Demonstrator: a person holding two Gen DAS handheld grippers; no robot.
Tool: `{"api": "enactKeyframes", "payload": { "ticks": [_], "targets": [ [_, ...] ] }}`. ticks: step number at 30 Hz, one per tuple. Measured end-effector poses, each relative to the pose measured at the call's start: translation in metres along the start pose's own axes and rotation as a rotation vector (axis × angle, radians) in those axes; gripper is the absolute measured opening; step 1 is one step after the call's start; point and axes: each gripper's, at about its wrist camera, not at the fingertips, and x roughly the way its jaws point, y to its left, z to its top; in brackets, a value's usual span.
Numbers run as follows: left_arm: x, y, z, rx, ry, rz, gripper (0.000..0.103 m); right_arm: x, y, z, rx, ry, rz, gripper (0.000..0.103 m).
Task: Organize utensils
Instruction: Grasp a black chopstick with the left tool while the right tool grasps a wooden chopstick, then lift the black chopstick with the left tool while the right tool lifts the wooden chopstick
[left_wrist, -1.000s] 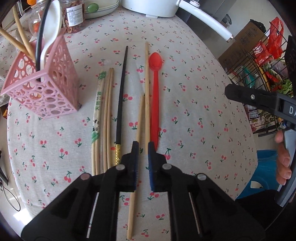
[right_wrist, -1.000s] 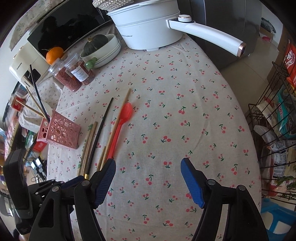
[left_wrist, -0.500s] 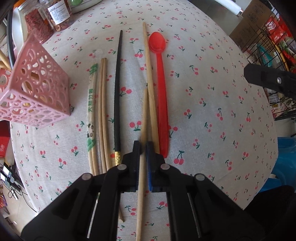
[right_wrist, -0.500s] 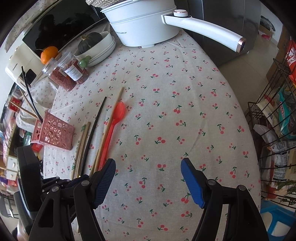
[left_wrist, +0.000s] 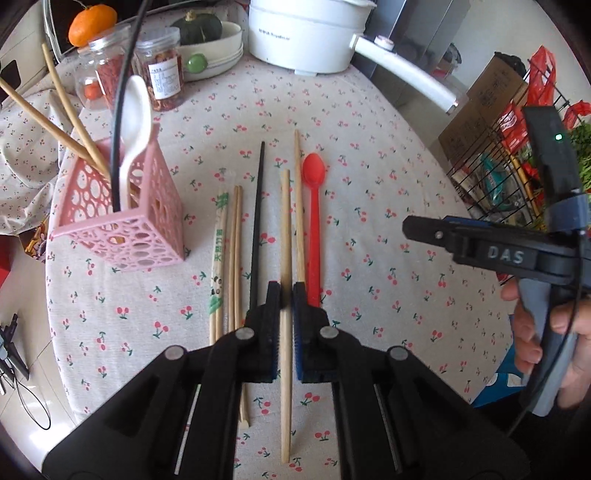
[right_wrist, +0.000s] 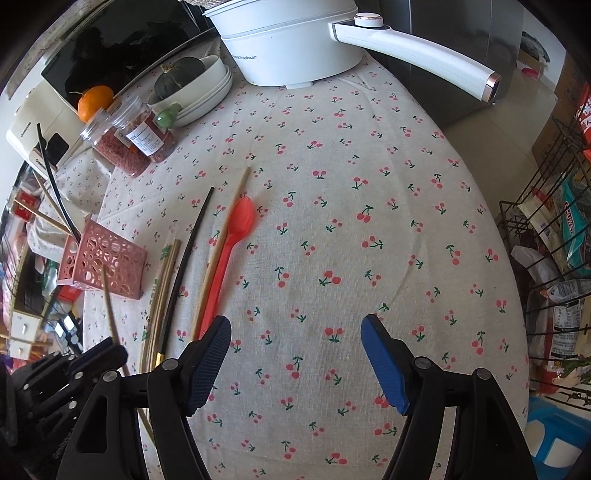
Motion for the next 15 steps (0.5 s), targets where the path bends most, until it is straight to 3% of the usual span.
{"api": "enactKeyframes", "payload": {
  "ticks": [6, 10, 13, 15],
  "targets": [
    [-0.037, 0.024, -0.001, -0.028, -0.106, -0.017, 0.007, 0.02, 0.019, 0.01, -0.011, 0.01, 0.063, 0.069],
    [-0.052, 0.043, -0.005, -0.056, -0.148, -0.025, 0.007, 0.036, 0.04, 0.023, -0.022, 0.023, 0.139, 0.032],
    [-0.053, 0.056, -0.005, -0.081, -0.155, -0.03, 0.007, 0.051, 0.057, 0.033, -0.03, 0.04, 0.188, 0.017],
    [-0.054, 0.063, -0.005, -0.096, -0.156, -0.029, 0.007, 0.061, 0.069, 0.038, -0.042, 0.045, 0.181, 0.015]
  ]
}}
